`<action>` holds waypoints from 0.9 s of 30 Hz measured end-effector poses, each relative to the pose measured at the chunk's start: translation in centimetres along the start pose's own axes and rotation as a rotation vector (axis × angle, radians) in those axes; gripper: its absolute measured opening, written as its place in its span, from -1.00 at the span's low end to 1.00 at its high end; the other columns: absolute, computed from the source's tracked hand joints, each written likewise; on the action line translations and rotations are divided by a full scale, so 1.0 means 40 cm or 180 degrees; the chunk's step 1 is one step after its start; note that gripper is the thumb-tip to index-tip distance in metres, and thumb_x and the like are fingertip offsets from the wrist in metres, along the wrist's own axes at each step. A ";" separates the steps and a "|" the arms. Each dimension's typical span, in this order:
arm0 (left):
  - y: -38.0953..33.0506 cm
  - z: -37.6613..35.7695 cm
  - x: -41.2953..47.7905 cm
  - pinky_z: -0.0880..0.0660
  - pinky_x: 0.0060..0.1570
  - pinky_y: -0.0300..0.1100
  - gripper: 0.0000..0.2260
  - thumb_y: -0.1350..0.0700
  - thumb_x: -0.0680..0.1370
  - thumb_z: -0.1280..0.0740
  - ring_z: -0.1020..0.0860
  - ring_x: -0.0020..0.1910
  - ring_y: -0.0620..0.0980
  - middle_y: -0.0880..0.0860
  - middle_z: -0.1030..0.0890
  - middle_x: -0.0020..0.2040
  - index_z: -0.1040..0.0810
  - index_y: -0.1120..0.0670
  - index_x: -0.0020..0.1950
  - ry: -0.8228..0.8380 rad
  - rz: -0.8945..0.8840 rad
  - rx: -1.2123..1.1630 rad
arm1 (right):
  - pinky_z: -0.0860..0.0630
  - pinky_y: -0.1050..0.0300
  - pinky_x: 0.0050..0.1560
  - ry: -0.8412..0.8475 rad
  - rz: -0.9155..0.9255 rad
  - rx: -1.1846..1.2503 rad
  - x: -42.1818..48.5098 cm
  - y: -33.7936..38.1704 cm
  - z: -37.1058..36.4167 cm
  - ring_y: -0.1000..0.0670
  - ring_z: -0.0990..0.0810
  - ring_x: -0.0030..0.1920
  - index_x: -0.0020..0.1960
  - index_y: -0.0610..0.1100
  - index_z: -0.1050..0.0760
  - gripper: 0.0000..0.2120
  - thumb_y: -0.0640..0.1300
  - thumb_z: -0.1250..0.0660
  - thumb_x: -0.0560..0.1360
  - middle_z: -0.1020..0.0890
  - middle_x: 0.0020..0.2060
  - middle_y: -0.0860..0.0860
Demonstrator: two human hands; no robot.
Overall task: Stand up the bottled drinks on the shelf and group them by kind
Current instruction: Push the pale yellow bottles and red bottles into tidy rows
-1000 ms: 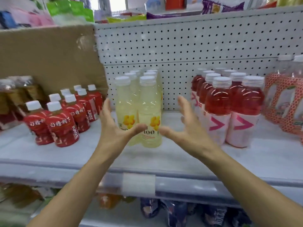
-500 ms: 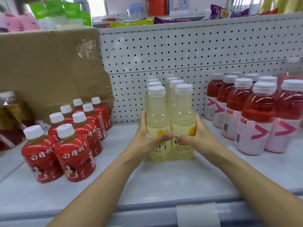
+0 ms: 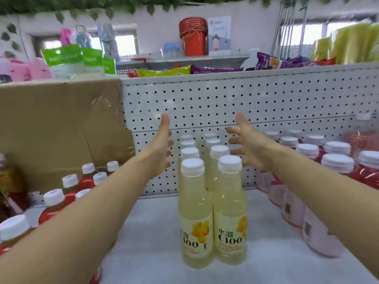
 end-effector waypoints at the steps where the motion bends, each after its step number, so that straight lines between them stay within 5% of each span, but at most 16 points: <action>1: -0.007 0.000 0.016 -0.11 0.50 0.24 -0.14 -0.52 0.46 0.08 -0.15 0.57 0.18 0.06 -0.19 0.60 -0.10 -0.04 0.63 -0.0016 0.0094 0.0066 | -0.32 -0.37 0.36 0.0034 -0.0090 -0.0041 0.023 0.013 -0.003 -0.27 -0.33 0.44 0.54 0.02 -0.26 -0.19 0.49 0.10 0.49 -0.30 0.51 -0.12; 4: -0.009 -0.019 0.049 -0.20 0.45 0.27 -0.04 -0.59 0.37 -0.03 -0.26 0.51 0.23 0.08 -0.30 0.55 -0.19 -0.01 0.60 0.0060 0.0378 0.0300 | -0.33 -0.37 0.32 0.0104 -0.0391 -0.0115 0.084 0.029 -0.020 -0.33 -0.30 0.45 0.56 -0.05 -0.23 -0.18 0.48 0.07 0.51 -0.29 0.50 -0.19; 7: 0.034 -0.049 0.084 -0.26 0.41 0.34 0.37 -0.71 -0.11 -0.19 -0.36 0.44 0.30 0.17 -0.40 0.48 -0.26 0.04 0.56 0.0335 0.0794 0.0421 | -0.29 -0.40 0.38 0.0351 -0.0829 -0.0201 0.118 0.007 -0.050 -0.36 -0.34 0.42 0.57 -0.10 -0.16 -0.11 0.51 0.02 0.48 -0.28 0.50 -0.25; 9: 0.068 -0.054 0.110 -0.26 0.39 0.36 0.45 -0.69 -0.20 -0.24 -0.36 0.43 0.35 0.24 -0.37 0.49 -0.24 0.06 0.57 0.0391 0.1061 0.0386 | -0.30 -0.41 0.38 0.0491 -0.1102 -0.0165 0.132 -0.019 -0.067 -0.36 -0.38 0.41 0.59 -0.03 -0.09 -0.03 0.57 -0.06 0.39 -0.24 0.52 -0.25; 13: 0.087 -0.054 0.112 -0.42 0.26 0.33 0.20 -0.66 0.10 -0.20 -0.53 0.25 0.33 0.28 -0.50 0.35 -0.31 0.14 0.51 0.0256 0.1322 -0.0023 | -0.44 -0.39 0.26 0.0454 -0.1261 -0.0031 0.163 -0.058 -0.074 -0.34 -0.52 0.27 0.58 0.02 -0.12 0.05 0.62 -0.12 0.27 -0.34 0.47 -0.26; 17: 0.077 -0.057 0.107 -0.52 -0.23 0.13 -0.02 -0.57 0.39 -0.06 -0.60 -0.11 0.19 0.22 -0.60 0.07 -0.32 0.16 0.50 0.0154 0.1158 -0.0046 | -0.56 -0.15 -0.03 0.0404 -0.1214 0.0015 0.154 -0.067 -0.074 -0.26 -0.58 0.14 0.57 -0.10 -0.16 -0.04 0.55 -0.04 0.41 -0.43 0.41 -0.25; 20: 0.077 -0.061 0.090 -0.53 -0.21 0.08 -0.04 -0.58 0.39 0.00 -0.63 -0.09 0.18 0.20 -0.63 0.00 -0.41 0.16 0.44 0.0300 0.1128 -0.0058 | -0.54 -0.04 -0.26 0.0418 -0.1168 -0.0076 0.141 -0.065 -0.070 -0.16 -0.62 -0.12 0.33 -0.19 -0.39 -0.15 0.52 0.01 0.46 -0.63 0.05 -0.19; 24: 0.083 -0.074 0.042 -0.54 -0.13 0.00 -0.21 -0.52 0.47 0.05 -0.63 -0.06 0.11 0.15 -0.66 -0.04 -0.52 0.10 0.24 0.0439 0.0952 -0.0117 | -0.56 -0.06 -0.08 0.0485 -0.1065 -0.0084 0.103 -0.060 -0.071 -0.14 -0.63 -0.11 0.03 -0.17 -0.53 -0.23 0.50 0.05 0.48 -0.66 -0.06 -0.17; 27: 0.082 -0.074 -0.006 -0.54 -0.02 -0.02 -0.25 -0.48 0.50 0.03 -0.62 0.01 0.06 0.10 -0.65 0.08 -0.52 0.05 0.34 0.0458 0.0627 -0.0248 | -0.53 -0.20 0.17 0.0602 -0.0909 0.0323 0.061 -0.061 -0.073 -0.19 -0.63 0.10 0.29 -0.12 -0.50 -0.21 0.50 0.01 0.48 -0.62 0.16 -0.17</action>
Point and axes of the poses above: each hand's wrist, its own x-axis towards the middle knuckle, its own z-axis out of the back of the hand, y = z × x, the point moved 6 cm from there along x, towards the middle knuckle
